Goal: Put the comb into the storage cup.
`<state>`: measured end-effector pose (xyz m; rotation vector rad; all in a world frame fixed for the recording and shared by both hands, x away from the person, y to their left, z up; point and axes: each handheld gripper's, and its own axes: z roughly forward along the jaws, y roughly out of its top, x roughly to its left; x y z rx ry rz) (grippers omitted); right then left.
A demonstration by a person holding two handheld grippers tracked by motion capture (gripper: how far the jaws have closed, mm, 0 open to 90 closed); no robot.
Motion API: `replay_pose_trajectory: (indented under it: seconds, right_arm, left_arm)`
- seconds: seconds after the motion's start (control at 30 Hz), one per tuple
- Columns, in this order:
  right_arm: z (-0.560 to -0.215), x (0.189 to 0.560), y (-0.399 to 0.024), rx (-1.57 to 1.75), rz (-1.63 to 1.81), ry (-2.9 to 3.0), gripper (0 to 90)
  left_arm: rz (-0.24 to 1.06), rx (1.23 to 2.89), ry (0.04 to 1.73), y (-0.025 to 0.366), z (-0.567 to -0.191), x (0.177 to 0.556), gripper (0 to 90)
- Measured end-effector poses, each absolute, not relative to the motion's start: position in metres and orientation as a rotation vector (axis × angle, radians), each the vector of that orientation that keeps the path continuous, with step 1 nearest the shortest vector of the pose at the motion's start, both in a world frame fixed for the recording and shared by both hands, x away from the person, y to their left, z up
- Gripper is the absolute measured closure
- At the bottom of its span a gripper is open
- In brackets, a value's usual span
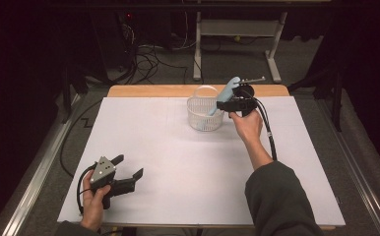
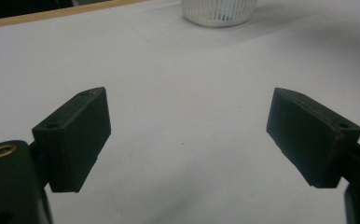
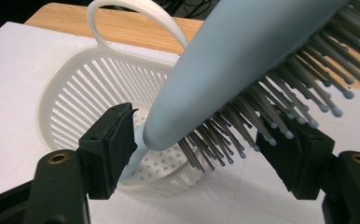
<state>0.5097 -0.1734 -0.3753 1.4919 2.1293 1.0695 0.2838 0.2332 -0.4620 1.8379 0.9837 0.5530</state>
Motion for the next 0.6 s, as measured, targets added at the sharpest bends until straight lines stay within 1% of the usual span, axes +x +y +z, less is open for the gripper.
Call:
replay_pose_trajectory:
  seconds: [0.6]
  right_arm:
    - [-0.375,0.498,-0.182,1.469,1.105,2.122,29.0]
  left_arm:
    - [0.555,1.834,0.994,0.234,-0.462,0.284,14.7]
